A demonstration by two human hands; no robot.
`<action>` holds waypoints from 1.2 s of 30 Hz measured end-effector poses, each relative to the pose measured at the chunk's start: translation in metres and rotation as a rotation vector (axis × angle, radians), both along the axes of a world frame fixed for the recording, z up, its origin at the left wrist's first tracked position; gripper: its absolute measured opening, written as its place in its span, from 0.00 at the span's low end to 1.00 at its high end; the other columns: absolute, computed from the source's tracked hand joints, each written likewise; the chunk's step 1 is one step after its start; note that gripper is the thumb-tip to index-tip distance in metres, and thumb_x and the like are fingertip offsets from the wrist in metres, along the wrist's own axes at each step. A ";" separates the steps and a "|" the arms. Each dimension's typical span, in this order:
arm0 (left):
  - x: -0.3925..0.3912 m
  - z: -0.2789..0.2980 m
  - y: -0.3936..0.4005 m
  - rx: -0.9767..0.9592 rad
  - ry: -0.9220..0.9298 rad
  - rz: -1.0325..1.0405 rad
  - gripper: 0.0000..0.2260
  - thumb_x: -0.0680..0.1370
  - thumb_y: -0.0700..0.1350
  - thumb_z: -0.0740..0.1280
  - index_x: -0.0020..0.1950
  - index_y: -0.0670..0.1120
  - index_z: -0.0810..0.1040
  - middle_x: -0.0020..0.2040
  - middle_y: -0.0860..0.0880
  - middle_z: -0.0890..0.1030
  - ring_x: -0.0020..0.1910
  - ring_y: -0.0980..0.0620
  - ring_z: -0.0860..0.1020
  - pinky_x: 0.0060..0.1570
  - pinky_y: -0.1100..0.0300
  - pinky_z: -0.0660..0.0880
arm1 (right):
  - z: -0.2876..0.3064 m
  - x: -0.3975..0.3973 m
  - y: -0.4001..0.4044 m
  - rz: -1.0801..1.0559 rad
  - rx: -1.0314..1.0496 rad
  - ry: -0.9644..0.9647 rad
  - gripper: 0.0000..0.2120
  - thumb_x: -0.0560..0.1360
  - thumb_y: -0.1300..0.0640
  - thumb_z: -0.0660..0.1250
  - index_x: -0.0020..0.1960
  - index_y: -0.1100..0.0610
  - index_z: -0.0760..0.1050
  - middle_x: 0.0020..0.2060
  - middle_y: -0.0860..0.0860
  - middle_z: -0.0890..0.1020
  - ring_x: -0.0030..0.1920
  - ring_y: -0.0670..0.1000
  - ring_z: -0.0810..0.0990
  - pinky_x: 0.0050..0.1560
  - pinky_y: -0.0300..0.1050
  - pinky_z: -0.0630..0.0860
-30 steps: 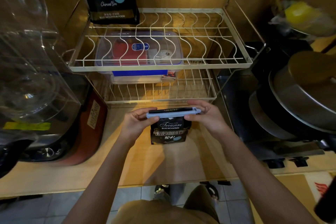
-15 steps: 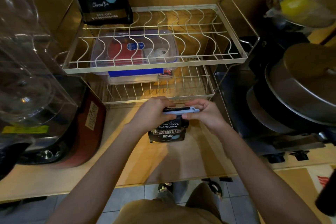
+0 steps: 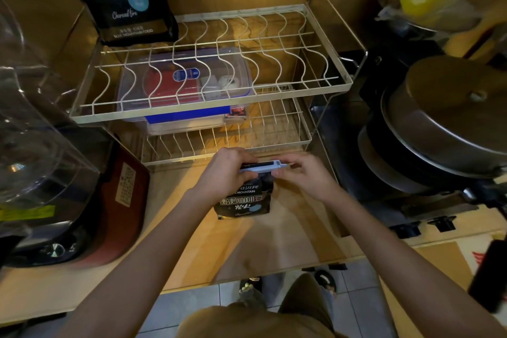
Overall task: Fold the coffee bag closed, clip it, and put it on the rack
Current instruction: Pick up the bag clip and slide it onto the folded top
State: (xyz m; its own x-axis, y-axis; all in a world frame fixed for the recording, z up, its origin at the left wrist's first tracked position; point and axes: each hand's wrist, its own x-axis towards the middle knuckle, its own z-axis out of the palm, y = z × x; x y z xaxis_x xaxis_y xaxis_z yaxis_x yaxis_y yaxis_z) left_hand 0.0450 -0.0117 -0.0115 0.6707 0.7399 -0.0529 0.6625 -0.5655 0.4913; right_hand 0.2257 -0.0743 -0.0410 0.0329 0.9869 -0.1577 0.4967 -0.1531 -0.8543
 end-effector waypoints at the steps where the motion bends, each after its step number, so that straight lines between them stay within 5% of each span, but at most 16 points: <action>1: 0.000 0.000 0.000 -0.004 0.003 0.002 0.14 0.72 0.44 0.68 0.58 0.45 0.77 0.54 0.45 0.81 0.52 0.49 0.77 0.52 0.55 0.75 | 0.002 0.000 0.000 0.034 0.025 -0.105 0.16 0.73 0.55 0.67 0.60 0.56 0.75 0.56 0.52 0.79 0.56 0.49 0.77 0.57 0.45 0.74; 7: -0.002 0.001 0.000 0.000 0.010 -0.011 0.14 0.72 0.44 0.68 0.58 0.45 0.76 0.54 0.45 0.81 0.52 0.48 0.78 0.54 0.50 0.75 | 0.017 0.004 0.010 0.329 0.124 -0.587 0.12 0.77 0.51 0.61 0.56 0.56 0.73 0.50 0.51 0.76 0.48 0.47 0.73 0.51 0.45 0.75; 13: -0.003 0.002 -0.003 0.002 -0.005 -0.030 0.13 0.73 0.43 0.68 0.57 0.44 0.77 0.52 0.44 0.82 0.50 0.48 0.78 0.52 0.53 0.75 | 0.015 0.005 0.011 0.414 0.135 -0.569 0.05 0.76 0.52 0.61 0.46 0.53 0.72 0.42 0.46 0.72 0.44 0.47 0.72 0.48 0.45 0.72; 22: -0.010 -0.003 -0.002 0.030 -0.021 -0.031 0.13 0.72 0.43 0.68 0.56 0.44 0.78 0.52 0.44 0.83 0.50 0.48 0.79 0.53 0.52 0.75 | 0.010 -0.004 0.000 0.358 0.295 -0.635 0.08 0.75 0.56 0.64 0.45 0.62 0.77 0.40 0.57 0.81 0.42 0.53 0.74 0.46 0.49 0.73; 26: -0.009 -0.004 -0.001 0.038 -0.041 -0.048 0.13 0.72 0.43 0.68 0.56 0.44 0.78 0.51 0.44 0.82 0.50 0.48 0.79 0.53 0.51 0.75 | 0.009 -0.003 0.001 0.346 0.230 -0.642 0.10 0.77 0.54 0.61 0.50 0.60 0.75 0.45 0.55 0.79 0.46 0.48 0.71 0.48 0.40 0.68; 29: -0.009 -0.006 0.000 0.037 -0.054 -0.053 0.12 0.72 0.43 0.67 0.56 0.44 0.78 0.50 0.44 0.82 0.50 0.48 0.78 0.53 0.51 0.75 | 0.003 -0.006 -0.003 0.203 0.092 -0.454 0.13 0.75 0.51 0.63 0.56 0.58 0.73 0.50 0.52 0.77 0.52 0.48 0.73 0.52 0.43 0.72; 32: -0.012 -0.009 0.000 0.046 -0.074 -0.065 0.12 0.73 0.43 0.67 0.56 0.45 0.78 0.51 0.45 0.82 0.50 0.50 0.78 0.53 0.52 0.76 | -0.011 -0.011 -0.013 0.039 -0.163 -0.011 0.34 0.67 0.52 0.74 0.68 0.55 0.63 0.59 0.47 0.72 0.60 0.47 0.72 0.57 0.42 0.71; 36: -0.015 -0.012 -0.003 0.028 -0.116 -0.044 0.15 0.72 0.44 0.68 0.58 0.45 0.77 0.53 0.45 0.82 0.52 0.48 0.78 0.54 0.51 0.75 | -0.040 -0.026 -0.023 0.090 -0.355 0.184 0.40 0.63 0.60 0.77 0.69 0.53 0.61 0.58 0.44 0.72 0.59 0.43 0.72 0.47 0.26 0.71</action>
State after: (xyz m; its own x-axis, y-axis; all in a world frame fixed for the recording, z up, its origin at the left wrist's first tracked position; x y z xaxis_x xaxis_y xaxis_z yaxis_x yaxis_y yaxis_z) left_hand 0.0297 -0.0145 -0.0237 0.7031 0.7095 0.0473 0.5760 -0.6072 0.5473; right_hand 0.1996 -0.0978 -0.0806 -0.1117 0.8678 -0.4842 0.3650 -0.4174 -0.8322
